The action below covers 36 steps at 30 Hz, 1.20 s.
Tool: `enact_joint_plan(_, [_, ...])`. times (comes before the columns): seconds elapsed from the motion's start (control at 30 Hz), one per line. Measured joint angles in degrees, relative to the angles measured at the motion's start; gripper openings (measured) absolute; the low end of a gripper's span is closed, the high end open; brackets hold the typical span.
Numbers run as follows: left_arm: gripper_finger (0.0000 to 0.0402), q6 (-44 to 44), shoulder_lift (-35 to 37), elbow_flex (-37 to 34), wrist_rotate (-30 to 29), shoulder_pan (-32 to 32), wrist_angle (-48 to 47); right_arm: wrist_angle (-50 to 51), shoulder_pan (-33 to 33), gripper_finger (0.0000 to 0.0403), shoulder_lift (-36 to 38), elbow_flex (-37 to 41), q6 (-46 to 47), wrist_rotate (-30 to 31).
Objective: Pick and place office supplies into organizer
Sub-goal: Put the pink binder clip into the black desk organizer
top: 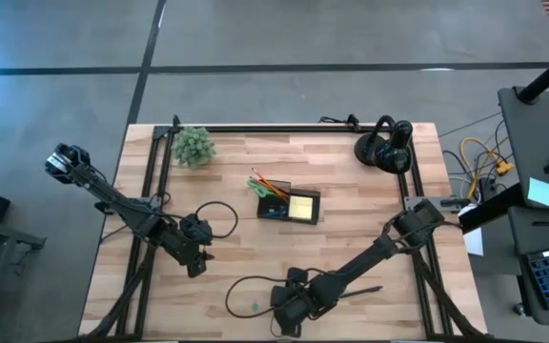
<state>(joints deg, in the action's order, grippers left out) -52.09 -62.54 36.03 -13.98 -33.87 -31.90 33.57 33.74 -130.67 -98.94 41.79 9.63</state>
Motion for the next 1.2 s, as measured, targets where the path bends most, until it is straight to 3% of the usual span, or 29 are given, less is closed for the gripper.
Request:
enact_joint_plan(0.83, [0.0199, 0.00, 0.00, 0.00, -0.33, -0.01, -0.02, 0.58, -0.17, 0.0126, 0.00, 1.66, -3.48, 5.03])
enact_joint_plan(1.2, [0.0199, -0.02, 0.00, 0.00, 0.12, -0.02, -0.02, 1.09, -0.31, 0.0052, 0.04, 1.69, -3.57, 3.91])
